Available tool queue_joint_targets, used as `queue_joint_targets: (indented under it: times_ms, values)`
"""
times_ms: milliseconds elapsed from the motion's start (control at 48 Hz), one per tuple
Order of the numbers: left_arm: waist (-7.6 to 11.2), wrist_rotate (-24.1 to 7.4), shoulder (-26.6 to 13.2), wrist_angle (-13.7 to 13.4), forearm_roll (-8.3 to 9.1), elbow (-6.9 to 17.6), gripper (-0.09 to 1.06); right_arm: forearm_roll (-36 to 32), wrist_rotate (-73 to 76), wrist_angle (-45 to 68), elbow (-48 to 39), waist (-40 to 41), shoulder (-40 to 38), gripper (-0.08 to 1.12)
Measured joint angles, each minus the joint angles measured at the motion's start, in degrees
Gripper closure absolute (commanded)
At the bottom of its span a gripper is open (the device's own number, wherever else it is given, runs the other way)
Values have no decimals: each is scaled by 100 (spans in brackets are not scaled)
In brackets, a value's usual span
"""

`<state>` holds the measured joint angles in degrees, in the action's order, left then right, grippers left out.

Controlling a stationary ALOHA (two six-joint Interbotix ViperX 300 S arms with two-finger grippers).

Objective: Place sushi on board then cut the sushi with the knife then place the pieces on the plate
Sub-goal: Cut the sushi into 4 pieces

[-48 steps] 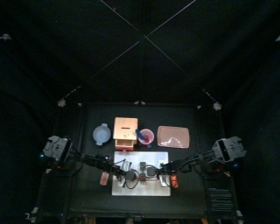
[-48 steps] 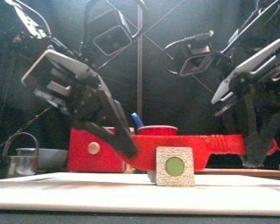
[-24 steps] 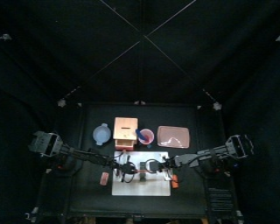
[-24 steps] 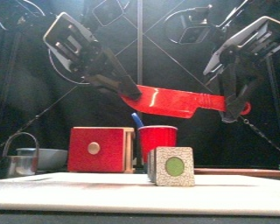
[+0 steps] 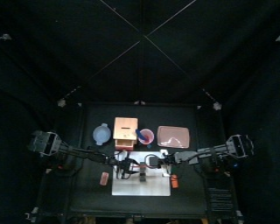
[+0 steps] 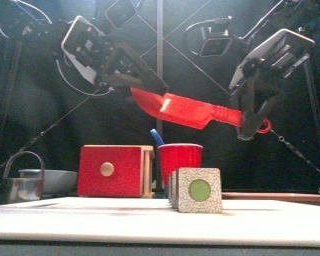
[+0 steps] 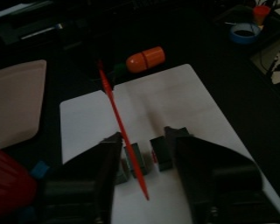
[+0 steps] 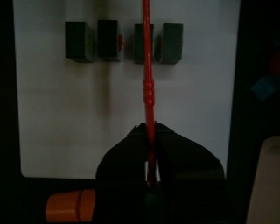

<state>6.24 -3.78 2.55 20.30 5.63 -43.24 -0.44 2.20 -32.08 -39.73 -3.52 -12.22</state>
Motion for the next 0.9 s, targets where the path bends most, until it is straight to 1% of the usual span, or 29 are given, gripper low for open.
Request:
queue_joint_targets:
  times_ms: [42, 104, 188, 229, 312, 438, 500, 562, 646, 729, 896]
  values:
    - [-18, -9, 35, 88, -53, -18, 4, 44, 0, -9, -53, 26, -70, 75]
    - [-88, -18, 123, 281, -88, -79, 4, 211, 0, -9, -202, 79, -211, 76]
    - [-237, -18, 220, 571, -123, -176, 4, 571, 9, -9, -404, 193, -387, 75]
    - [-316, -35, 229, 729, -123, -229, 4, 826, 9, -18, -510, 255, -483, 75]
    - [-413, -114, 229, 976, -132, -334, 4, 1661, 79, -18, -791, 387, -703, 75]
    - [-448, -316, 229, 1213, -132, -466, 4, 2689, 686, -18, -1160, 492, -1002, 75]
    - [-483, -413, 229, 1327, -141, -510, 4, 2944, 1222, -26, -1336, 492, -1125, 75]
    - [-510, -492, 237, 1397, -141, -527, 4, 2971, 1925, -18, -1485, 492, -1222, 75]
    - [-536, -571, 229, 1477, -132, -527, 4, 2777, 2971, -18, -1626, 439, -1327, 75]
    - [-536, -571, 237, 1529, -141, -519, 4, 2364, 4043, 18, -1652, 202, -1397, 75]
    - [-536, -571, 237, 1635, -141, -580, 4, 1608, 6205, 132, -1661, -431, -1406, 75]
